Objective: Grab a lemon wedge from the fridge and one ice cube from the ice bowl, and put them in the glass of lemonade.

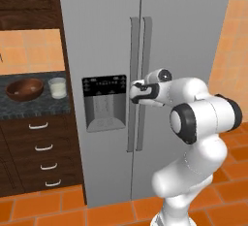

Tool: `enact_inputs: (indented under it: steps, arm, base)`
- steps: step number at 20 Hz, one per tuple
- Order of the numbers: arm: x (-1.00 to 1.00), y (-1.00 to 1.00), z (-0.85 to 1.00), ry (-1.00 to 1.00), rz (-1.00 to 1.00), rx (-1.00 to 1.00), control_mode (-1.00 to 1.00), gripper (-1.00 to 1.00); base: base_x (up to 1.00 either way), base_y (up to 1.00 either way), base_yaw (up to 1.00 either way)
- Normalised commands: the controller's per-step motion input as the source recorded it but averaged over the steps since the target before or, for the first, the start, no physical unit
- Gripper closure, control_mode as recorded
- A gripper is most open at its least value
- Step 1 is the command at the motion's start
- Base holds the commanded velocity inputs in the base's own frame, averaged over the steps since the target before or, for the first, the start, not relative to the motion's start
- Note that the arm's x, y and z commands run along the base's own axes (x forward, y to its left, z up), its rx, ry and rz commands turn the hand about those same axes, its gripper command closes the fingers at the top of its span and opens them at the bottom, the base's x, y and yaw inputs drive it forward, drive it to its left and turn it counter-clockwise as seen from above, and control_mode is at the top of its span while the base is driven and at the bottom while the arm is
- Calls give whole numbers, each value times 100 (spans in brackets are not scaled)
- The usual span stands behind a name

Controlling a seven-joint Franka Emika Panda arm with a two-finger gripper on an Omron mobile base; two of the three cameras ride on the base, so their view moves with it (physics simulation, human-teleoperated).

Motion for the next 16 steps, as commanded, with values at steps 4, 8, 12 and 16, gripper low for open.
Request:
enact_inputs:
  steps: [4, 8, 12, 16]
  arm:
    - [35, 0, -3, 0, 0, 0, -100, -100]
    - [35, 0, -5, 0, 0, 0, -100, 100]
    - [0, 0, 0, 0, 0, 0, -100, 100]
    - [-32, -27, 1, 0, -5, 0, -100, 100]
  base:
    - [0, 0, 0]
    - [0, 0, 0]
    - [0, 0, 0]
    - [0, 0, 0]
